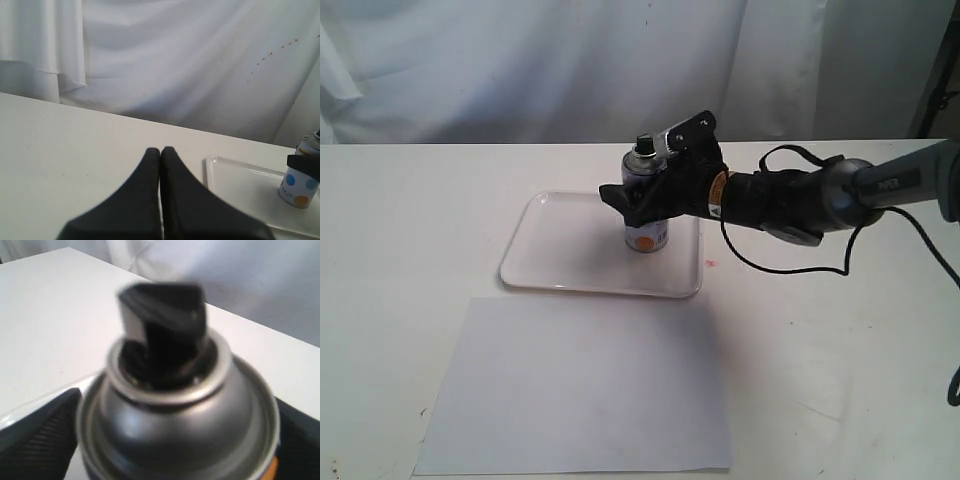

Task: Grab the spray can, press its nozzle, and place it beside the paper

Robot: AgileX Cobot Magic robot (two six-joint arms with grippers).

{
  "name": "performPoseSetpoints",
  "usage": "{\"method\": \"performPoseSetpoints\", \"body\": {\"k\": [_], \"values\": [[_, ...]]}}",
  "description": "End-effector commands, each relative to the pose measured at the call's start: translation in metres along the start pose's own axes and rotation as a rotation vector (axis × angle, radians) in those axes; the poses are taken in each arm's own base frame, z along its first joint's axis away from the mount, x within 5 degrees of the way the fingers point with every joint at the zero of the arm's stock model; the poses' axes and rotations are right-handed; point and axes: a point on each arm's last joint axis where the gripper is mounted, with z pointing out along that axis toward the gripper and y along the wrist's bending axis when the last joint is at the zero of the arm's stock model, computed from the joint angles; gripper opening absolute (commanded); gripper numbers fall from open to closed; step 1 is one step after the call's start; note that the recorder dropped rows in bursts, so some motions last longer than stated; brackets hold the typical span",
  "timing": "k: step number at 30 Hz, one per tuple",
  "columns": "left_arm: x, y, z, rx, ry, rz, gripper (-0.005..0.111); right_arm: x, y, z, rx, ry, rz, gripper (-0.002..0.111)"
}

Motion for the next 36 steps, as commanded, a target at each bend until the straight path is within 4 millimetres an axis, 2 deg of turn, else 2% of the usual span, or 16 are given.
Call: {"method": "performPoseSetpoints", "body": {"k": [1,6,11,13,16,24,25,29,32,36], "values": [[0.000,0.000,0.000,-0.003,-0.011,-0.005,0.000,-0.031,0.005,-0.011,-0.050,-0.001,-0.055,0.079],[0.000,0.000,0.000,-0.003,-0.011,-0.005,0.000,-0.070,0.004,-0.030,0.002,-0.002,-0.074,0.079],[0.000,0.000,0.000,-0.003,-0.011,-0.005,0.000,-0.121,0.016,-0.056,-0.007,-0.067,-0.071,0.078],[0.000,0.000,0.000,-0.003,-0.011,-0.005,0.000,-0.135,0.021,-0.065,-0.016,-0.073,-0.061,0.075],[0.000,0.000,0.000,-0.003,-0.011,-0.005,0.000,-0.159,0.030,-0.082,-0.030,-0.089,-0.008,0.063],[0.000,0.000,0.000,-0.003,-0.011,-0.005,0.000,-0.206,0.054,-0.128,-0.031,-0.052,-0.004,0.005],[0.000,0.000,0.000,-0.003,-0.011,-0.005,0.000,-0.210,0.056,-0.134,-0.029,-0.045,-0.002,0.000],[0.000,0.000,0.000,-0.003,-0.011,-0.005,0.000,-0.219,0.062,-0.150,0.012,-0.054,0.113,0.000],[0.000,0.000,0.000,-0.003,-0.011,-0.005,0.000,-0.210,0.063,-0.161,0.084,-0.045,0.135,0.000],[0.000,0.000,0.000,-0.003,-0.011,-0.005,0.000,-0.194,0.068,-0.186,0.209,-0.035,0.140,0.000]]}}
